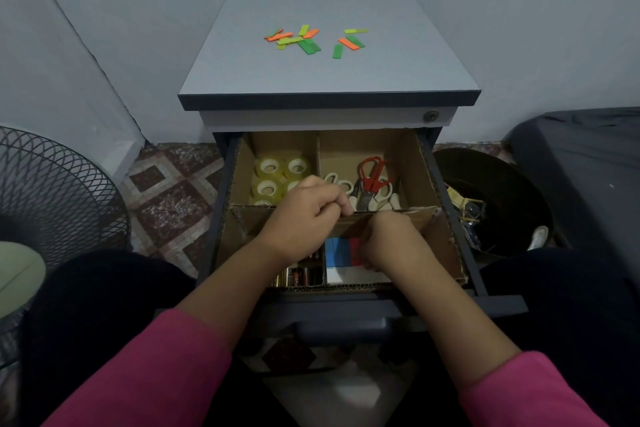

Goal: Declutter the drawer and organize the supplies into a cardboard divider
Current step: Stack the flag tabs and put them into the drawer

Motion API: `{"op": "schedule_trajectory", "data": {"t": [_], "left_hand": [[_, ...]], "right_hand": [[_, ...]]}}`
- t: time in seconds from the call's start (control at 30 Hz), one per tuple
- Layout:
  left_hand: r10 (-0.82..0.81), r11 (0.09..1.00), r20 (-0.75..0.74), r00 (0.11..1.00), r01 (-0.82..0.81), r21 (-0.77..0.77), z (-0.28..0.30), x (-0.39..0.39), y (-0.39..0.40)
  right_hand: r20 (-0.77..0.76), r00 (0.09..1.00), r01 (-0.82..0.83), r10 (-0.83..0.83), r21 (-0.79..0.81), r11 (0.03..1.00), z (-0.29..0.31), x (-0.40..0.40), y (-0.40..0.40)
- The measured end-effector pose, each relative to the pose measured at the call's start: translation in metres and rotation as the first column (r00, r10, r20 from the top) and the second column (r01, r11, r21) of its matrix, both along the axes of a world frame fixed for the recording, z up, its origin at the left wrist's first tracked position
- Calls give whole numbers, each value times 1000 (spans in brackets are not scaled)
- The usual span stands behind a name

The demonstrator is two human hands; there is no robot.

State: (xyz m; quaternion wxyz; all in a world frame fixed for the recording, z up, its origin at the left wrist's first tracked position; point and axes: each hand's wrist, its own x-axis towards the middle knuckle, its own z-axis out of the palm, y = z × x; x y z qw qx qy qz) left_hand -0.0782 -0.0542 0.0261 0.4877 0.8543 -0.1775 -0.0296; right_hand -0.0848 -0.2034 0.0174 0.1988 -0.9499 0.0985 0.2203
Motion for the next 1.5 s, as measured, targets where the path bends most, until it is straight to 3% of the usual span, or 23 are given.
{"op": "schedule_trajectory", "data": {"t": [0.13,0.23,0.3,0.43,0.57,1.5], "left_hand": [[2,1000,2,1000,-2,8,3,0,0],[-45,998,-16,999,46,52,6,-1,4],[-165,975,-5,986,163,148,9,-2,6],[-404,731,39,914,297,614,10,-6,-1],[-468,596,61,881,264,758,7,-10,-9],[-472,594,81,878,248,766,0,-9,-10]], "right_hand": [[216,968,-110,131,-105,988,2,-16,-8],[225,953,-183,202,-101,978,3,-18,-13],[209,952,-207,223,-98,973,0,-17,-13],[232,947,-211,223,-76,975,-4,-16,-13],[198,948,-237,247,-73,969,-3,-14,-12],[175,951,-248,253,-53,967,-3,-12,-8]]}}
